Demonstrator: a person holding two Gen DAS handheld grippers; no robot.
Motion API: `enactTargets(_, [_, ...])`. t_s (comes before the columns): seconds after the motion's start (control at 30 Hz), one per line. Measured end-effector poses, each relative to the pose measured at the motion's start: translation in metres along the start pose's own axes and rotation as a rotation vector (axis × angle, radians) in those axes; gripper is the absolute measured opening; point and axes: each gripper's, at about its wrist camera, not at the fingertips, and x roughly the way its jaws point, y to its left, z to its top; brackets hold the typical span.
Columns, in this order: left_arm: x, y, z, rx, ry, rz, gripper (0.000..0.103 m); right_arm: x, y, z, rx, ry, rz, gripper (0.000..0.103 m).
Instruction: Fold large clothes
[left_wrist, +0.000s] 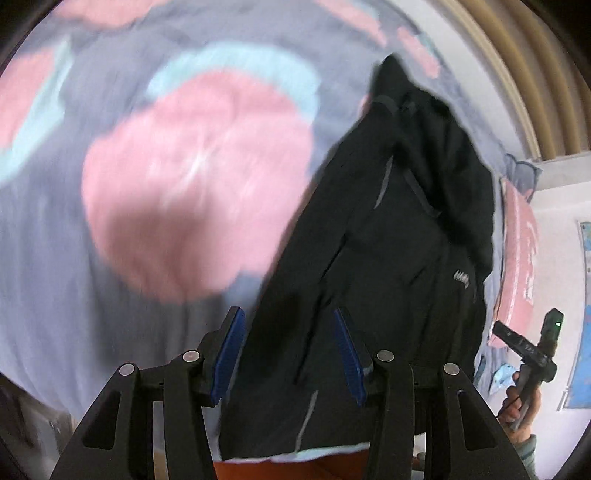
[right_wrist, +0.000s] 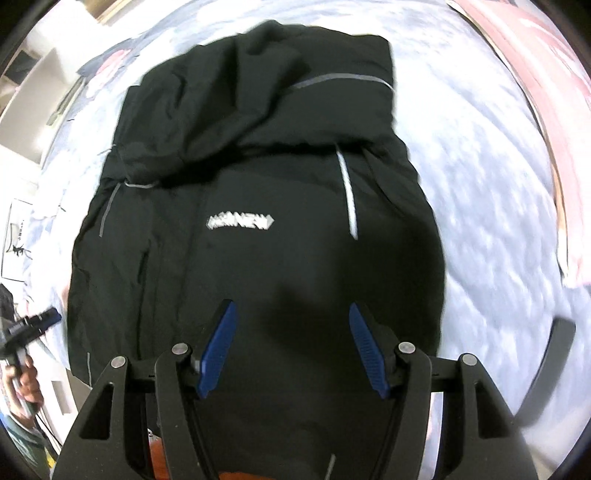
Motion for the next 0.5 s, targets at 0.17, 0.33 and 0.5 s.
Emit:
enactTargets(0.17, [0.033, 0.019, -0.027, 0.004, 0.111, -0.036, 0.051, 0.0, -0.02, -0.032, 0.072, 0.029, -0.024, 0.066])
enactTargets(0.33, [0.016, -0.01, -0.038, 0.119, 0.114, -0.293, 0.05, -0.008, -0.037, -0.06, 0.146, 0.028, -0.043, 0.066])
enactTargets(0.5, [0.019, -0.022, -0.027, 0.126, 0.111, -0.356, 0.05, -0.018, -0.057, -0.078, 0.208, 0.015, -0.054, 0.066])
